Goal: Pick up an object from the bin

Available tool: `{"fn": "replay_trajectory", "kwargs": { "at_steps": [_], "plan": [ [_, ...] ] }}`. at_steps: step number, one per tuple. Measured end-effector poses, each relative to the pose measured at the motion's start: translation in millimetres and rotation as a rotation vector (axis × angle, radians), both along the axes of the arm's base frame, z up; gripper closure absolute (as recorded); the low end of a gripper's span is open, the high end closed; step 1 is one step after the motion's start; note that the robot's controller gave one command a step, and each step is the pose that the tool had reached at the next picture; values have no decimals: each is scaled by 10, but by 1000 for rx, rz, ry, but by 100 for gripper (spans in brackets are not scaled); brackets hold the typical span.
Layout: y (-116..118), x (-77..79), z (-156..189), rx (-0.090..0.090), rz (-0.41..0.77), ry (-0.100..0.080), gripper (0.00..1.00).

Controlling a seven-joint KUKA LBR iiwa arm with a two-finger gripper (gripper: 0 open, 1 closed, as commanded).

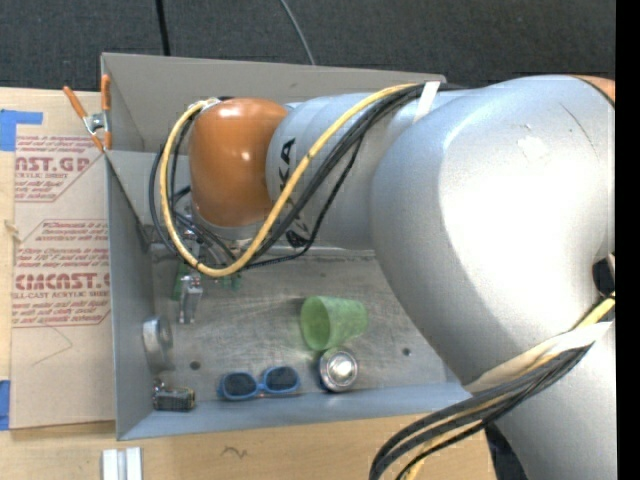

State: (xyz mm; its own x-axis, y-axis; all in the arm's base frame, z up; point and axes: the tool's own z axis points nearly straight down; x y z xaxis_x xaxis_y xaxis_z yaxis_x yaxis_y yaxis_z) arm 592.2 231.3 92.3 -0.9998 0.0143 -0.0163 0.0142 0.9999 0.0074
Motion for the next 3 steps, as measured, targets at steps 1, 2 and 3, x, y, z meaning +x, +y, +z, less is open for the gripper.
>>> {"fn": "replay_trajectory", "kwargs": {
  "at_steps": [1, 2, 3],
  "plan": [
    [-158, -23, 91, -6, 57, 11, 0],
    [-37, 1, 84, -8, 325, 10, 0],
    [-18, 95, -101, -8, 463, -19, 0]
  ]
}}
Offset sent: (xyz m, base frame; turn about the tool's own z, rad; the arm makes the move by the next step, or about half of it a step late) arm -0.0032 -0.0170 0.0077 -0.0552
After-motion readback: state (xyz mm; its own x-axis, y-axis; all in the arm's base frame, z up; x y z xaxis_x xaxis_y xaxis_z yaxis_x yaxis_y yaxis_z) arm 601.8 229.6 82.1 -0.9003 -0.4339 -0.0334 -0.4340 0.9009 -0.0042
